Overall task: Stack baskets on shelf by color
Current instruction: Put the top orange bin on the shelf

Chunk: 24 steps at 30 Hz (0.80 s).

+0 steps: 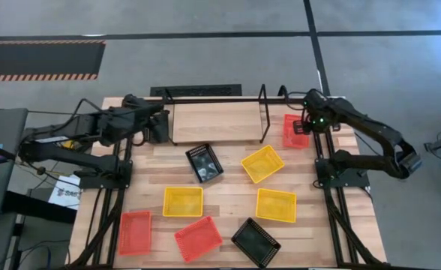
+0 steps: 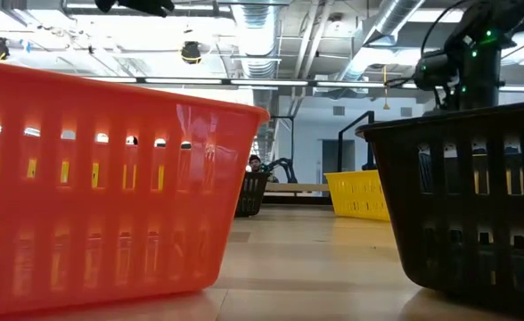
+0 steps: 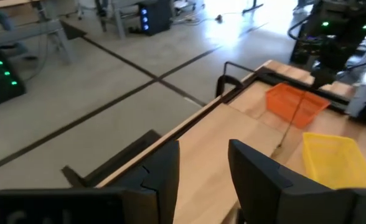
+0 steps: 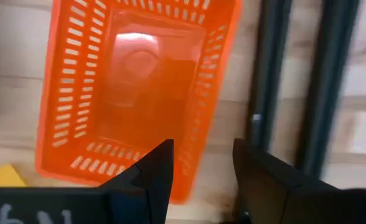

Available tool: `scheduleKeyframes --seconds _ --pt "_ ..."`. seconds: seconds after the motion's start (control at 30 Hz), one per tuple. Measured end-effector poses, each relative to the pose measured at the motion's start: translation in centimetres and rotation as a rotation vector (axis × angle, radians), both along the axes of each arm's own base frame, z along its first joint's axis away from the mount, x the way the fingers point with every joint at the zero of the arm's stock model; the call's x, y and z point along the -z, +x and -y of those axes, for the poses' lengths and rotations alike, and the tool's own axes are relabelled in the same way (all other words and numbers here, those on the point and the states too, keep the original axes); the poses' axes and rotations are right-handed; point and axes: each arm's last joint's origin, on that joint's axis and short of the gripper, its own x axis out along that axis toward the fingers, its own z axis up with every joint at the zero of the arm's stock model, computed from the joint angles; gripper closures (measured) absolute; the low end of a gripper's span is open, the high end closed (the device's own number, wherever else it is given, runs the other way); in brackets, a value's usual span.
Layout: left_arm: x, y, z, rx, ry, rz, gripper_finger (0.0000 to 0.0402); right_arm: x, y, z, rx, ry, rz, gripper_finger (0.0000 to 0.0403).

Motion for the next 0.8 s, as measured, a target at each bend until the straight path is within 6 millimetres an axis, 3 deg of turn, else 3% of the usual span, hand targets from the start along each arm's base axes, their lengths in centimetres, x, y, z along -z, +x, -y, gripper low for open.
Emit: scheduleKeyframes --seconds 0.27,0.53,0.8 --pt "0.5 -0.1 -0.4 -0.043 -0.001 -0.047 0.0257 1.5 0.7 -0.1 0.064 -0.029 0.063 0.0217" --pt "0.5 -0.1 -0.4 -0.043 0.002 -0.053 0.0252 2.2 0.7 0.3 0.074 -0.012 0.005 0.0216" --pt "0.5 -0.1 -0.4 -0.042 -0.003 -0.049 0.0252 4.2 1.6 1.2 0.050 0.068 -0.068 0.0220"
